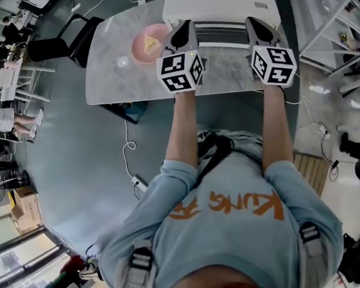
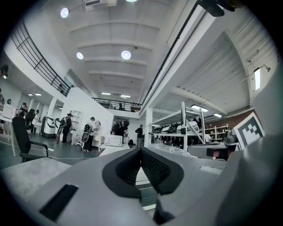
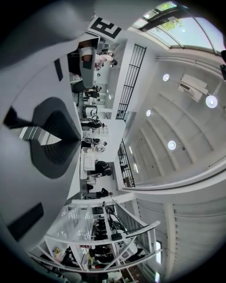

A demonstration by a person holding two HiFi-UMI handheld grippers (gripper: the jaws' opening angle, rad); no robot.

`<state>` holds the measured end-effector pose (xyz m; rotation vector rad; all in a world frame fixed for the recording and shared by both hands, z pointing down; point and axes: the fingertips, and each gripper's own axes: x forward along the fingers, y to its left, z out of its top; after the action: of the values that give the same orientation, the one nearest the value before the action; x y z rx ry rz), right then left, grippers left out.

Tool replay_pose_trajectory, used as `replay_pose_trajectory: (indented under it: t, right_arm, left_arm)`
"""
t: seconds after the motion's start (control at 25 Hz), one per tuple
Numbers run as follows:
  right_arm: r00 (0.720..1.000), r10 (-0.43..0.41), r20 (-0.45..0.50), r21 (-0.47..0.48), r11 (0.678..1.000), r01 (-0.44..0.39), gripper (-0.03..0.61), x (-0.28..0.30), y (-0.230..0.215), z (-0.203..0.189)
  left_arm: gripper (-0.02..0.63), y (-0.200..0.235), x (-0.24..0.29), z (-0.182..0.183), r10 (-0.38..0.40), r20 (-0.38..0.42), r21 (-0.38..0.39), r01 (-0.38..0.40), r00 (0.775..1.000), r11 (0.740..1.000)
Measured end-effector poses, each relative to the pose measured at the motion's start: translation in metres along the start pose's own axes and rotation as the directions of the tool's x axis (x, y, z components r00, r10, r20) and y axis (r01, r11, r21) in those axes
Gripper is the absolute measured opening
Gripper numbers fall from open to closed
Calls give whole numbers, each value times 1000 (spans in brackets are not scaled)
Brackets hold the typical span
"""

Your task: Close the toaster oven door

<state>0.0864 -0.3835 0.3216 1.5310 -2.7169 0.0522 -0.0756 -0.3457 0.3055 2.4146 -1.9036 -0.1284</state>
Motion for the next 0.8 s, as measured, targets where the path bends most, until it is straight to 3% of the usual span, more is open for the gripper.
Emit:
replay_pose_trajectory:
  t: [0.8]
  right_arm:
    - [1000, -7, 30, -17, 1000, 8, -3, -1, 1, 6]
  left_arm:
    - [2, 15, -7, -11, 50, -27, 22, -49, 998, 999]
